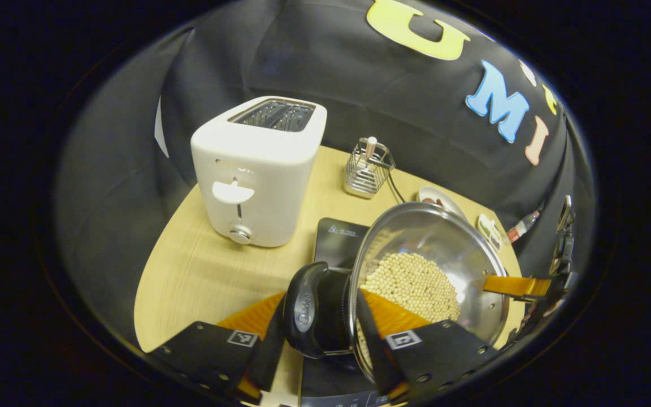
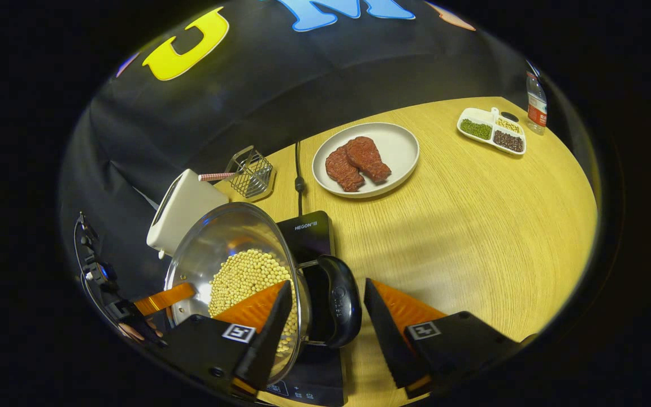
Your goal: First push the handle of the pot to place it horizontally, then grasp the pot with both hands and set it on the induction cooktop.
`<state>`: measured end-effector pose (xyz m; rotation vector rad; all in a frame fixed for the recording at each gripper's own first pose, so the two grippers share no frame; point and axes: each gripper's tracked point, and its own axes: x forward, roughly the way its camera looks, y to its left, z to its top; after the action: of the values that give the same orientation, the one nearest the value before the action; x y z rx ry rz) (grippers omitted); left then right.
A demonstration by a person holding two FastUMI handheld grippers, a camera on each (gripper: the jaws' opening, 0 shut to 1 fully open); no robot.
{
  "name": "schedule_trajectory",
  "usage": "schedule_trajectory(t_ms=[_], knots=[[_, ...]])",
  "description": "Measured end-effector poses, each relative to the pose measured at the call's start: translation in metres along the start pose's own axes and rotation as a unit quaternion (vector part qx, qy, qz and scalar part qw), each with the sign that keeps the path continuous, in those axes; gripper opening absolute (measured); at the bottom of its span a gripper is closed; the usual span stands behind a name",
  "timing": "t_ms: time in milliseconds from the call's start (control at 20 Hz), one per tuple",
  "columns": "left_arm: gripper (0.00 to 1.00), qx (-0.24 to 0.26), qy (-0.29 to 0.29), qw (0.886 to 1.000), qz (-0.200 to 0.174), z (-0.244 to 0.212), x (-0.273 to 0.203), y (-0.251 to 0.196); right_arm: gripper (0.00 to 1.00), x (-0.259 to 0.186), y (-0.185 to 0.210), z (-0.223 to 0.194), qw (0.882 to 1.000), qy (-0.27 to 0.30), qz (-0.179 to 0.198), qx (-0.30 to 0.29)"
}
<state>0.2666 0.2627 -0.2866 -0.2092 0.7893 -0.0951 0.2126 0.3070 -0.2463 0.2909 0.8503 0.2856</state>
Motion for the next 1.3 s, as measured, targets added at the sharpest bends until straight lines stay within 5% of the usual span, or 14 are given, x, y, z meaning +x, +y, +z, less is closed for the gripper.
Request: schedule_trajectory(t_ms=[100,450,750,1300], knots=[[0.82,0.002,-0.006,1.0,0.024,0.006,0.001,0.007,0.98,-0.003,-0.004,0.003,1.0,-0.006,-0.004,-0.006],[0.77,0.042,-0.055,0.997,0.045,0.031,-0.038,-0.009,0.98,-0.042,-0.016,0.019,1.0,-0.024,0.002,-0.002],[0.81,0.066,-0.157,0.984,0.061,0.076,-0.1,-0.059,0.98,-0.106,-0.061,0.045,0.995,-0.081,-0.023,-0.055],[0.81,0.039,-0.263,0.961,0.078,0.078,-0.198,-0.188,0.98,-0.247,-0.16,0.114,0.956,-0.26,-0.059,-0.119]])
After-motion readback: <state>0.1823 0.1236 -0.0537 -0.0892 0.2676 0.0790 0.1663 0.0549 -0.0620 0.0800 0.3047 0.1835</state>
